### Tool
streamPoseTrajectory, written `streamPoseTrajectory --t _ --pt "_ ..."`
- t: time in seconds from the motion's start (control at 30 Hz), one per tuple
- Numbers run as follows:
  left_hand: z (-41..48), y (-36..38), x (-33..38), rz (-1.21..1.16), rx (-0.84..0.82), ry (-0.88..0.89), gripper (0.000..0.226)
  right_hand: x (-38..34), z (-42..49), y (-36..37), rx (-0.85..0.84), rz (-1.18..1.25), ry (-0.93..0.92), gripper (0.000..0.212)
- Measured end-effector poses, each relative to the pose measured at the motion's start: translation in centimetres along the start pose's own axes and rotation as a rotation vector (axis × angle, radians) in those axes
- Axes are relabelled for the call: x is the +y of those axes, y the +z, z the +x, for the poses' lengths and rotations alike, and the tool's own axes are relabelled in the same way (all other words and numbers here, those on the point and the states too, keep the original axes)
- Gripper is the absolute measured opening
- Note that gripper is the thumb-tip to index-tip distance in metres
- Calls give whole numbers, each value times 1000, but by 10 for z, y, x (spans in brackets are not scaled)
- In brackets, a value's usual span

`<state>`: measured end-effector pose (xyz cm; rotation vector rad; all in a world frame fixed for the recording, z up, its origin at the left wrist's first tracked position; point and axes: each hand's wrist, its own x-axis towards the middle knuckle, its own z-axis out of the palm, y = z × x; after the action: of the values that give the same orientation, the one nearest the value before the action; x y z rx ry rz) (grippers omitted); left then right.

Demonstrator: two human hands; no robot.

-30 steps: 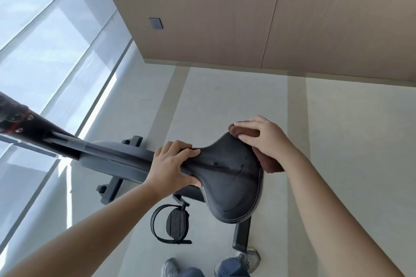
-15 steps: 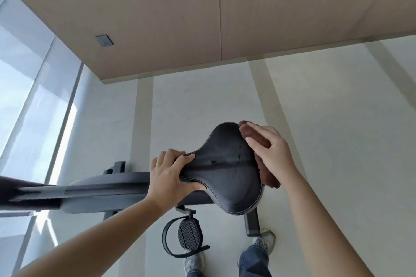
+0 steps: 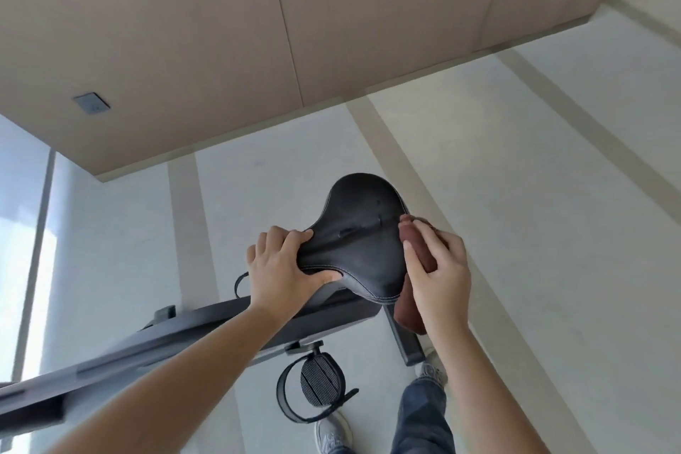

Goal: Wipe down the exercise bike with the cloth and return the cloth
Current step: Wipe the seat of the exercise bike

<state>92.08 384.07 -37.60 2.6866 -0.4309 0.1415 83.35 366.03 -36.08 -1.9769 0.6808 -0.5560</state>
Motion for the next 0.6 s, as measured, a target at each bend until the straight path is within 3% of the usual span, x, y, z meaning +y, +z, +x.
streamPoseTrajectory --t 0.07,0.17,0.27,0.37,0.43,0.6 --pt "-1 -2 1 -15 -5 7 75 -6 5 -8 -70 -55 -47 34" --pt "1 -3 -2 -55 -13 21 72 -28 28 -7 -131 -165 -305 34" --pt "0 -4 -6 -112 -17 1 66 -52 58 19 -330 -293 -451 34" --pt "-4 -3 -9 -156 11 1 64 -58 63 51 -512 -630 -540 35" --pt "-4 -2 -9 -166 21 3 64 -54 53 55 -507 -728 -604 33" --pt "-3 -4 -9 -228 9 -35 66 -32 25 20 -492 -633 -826 26"
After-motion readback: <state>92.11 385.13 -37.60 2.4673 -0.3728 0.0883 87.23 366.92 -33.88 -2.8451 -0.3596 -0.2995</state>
